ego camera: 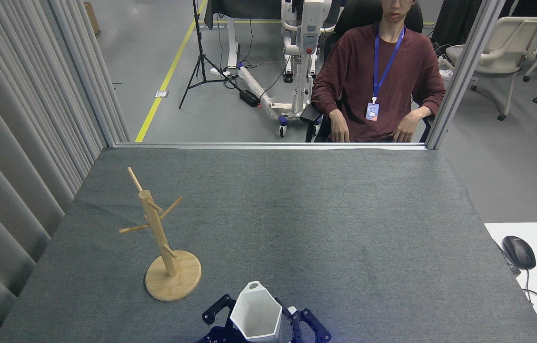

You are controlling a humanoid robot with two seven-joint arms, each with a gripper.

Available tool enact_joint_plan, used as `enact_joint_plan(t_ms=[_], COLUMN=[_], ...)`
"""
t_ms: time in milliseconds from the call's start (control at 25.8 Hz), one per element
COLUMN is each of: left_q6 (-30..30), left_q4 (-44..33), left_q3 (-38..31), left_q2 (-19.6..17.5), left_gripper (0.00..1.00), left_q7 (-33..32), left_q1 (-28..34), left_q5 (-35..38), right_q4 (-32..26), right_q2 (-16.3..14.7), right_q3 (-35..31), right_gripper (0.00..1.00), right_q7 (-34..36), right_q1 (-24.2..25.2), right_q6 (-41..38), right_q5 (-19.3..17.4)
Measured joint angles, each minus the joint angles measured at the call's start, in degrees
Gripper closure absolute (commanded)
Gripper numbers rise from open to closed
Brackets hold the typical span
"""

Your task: Hang cup on storage rack

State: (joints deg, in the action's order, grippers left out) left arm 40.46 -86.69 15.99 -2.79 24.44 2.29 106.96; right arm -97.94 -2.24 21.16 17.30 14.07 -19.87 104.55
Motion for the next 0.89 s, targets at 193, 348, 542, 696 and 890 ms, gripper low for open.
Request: enact_joint_plan(t_ms=[193, 348, 542, 696, 890], left_q6=[0.9, 1.2, 0.8, 0.7, 1.9], left_q4=[-0.6, -1.3, -2.3, -2.9, -3.2], left_q3=[0.0, 0.0, 0.0, 0.0, 0.1], left_q2=[0.0, -0.2, -0.4, -0.6, -0.6], left_gripper=[0.19, 0.46, 0.62, 0.62, 0.61], left_q7=[0.1, 0.0, -0.7, -1.2, 0.0], left_q1=[0.0, 0.1, 0.1, 0.1, 0.3], left_q5=[0.0, 0.0, 0.0, 0.0, 0.0], right_q4=[0.1, 0.1, 0.1, 0.1, 0.2], right_q2=[-0.1, -0.1, -0.1, 0.0, 0.3], right_q3=[0.0, 0.0, 0.0, -0.1, -0.3], right_gripper=[0.34, 0.33, 0.33, 0.09, 0.02], right_q7=[0.1, 0.7, 1.2, 1.4, 0.0], right_q1=[-0.2, -0.3, -0.4, -0.4, -0.5], right_q6=[0.1, 0.0, 0.0, 0.0, 0.4], right_q5=[0.0, 0.0, 0.0, 0.0, 0.0])
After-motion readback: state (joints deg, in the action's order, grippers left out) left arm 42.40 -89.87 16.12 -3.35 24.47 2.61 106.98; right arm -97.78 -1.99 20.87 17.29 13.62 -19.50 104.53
